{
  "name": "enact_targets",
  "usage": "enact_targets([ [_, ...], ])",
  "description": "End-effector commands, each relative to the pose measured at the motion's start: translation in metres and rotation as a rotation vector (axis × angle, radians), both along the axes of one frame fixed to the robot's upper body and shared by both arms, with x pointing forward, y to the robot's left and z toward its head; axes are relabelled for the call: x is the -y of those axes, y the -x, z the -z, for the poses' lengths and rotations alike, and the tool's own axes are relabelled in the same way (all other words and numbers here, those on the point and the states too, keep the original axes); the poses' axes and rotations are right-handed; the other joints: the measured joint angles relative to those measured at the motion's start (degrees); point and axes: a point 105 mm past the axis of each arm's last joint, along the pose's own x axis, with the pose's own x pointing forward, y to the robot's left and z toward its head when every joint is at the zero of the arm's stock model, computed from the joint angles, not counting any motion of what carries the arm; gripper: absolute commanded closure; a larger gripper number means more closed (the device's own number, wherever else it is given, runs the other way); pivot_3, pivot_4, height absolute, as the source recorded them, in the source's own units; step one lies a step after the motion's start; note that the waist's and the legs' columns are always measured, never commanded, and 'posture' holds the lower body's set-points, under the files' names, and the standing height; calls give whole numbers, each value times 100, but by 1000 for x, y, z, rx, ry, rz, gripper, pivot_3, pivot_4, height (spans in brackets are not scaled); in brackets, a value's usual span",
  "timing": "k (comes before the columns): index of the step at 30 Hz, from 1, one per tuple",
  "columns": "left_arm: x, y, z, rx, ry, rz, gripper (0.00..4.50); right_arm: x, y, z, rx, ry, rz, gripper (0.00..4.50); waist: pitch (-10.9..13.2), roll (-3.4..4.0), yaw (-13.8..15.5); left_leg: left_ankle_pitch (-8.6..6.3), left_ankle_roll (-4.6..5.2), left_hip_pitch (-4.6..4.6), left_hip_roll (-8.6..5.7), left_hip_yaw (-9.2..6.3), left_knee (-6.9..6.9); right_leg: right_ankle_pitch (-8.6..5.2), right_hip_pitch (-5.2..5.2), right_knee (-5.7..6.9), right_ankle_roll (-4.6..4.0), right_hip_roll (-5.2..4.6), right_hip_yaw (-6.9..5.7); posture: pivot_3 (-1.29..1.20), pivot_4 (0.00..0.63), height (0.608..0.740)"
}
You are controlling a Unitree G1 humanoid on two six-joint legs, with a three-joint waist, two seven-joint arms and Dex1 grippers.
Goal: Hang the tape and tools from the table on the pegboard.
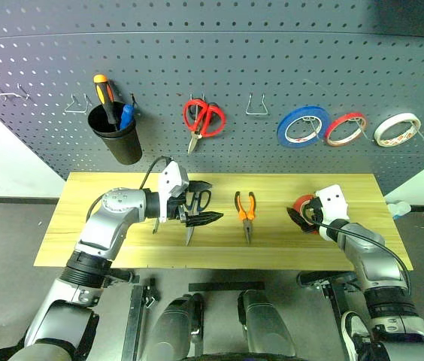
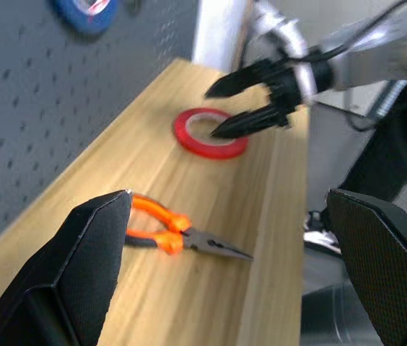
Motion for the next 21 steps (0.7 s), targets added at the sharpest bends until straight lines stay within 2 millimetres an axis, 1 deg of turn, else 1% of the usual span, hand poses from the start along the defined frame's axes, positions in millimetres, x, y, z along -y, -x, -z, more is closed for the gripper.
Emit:
enact_targets([
  [1, -5, -3, -19, 71, 30, -9, 0, 5, -2, 2, -14, 19, -13, 22, 18, -3, 1, 0, 0, -1, 0, 0, 0, 0, 0, -1, 0, -1, 0, -116, 255, 718],
  [8, -2, 3, -24, 79, 52, -11, 0, 4, -1, 0, -38, 3, -16, 22, 173, -25, -4, 2, 4, -10, 0, 1, 2, 2, -14, 7, -2, -10, -6, -114, 297, 718],
  [12, -3, 5, -25, 79, 57, -15, 0, 8, 1, 1, -70, 22, -3, 22, 207, -21, -5, 12, 14, -81, -1, 2, 8, 4, -90, 21, -2, -11, -9, -120, 311, 718],
  [16, -2, 8, -23, 78, 52, -8, 0, 11, 3, 1, -112, 46, 11, 22, 289, -19, -12, 12, 14, -88, -1, 2, 9, 6, -96, 21, -3, -11, -10, -126, 319, 718],
  [19, 0, 9, -22, 72, 56, -6, 0, 17, 2, 1, -132, 48, 38, 22, 311, -18, -10, 12, 14, -89, -1, 2, 9, 6, -97, 21, -4, -12, -10, -128, 322, 718],
  [21, 1, 9, -22, 72, 59, -5, 0, 18, 3, 2, -141, 47, 39, 22, 315, -18, -10, 12, 15, -90, -1, 2, 10, 6, -97, 20, -4, -13, -10, -130, 322, 718],
])
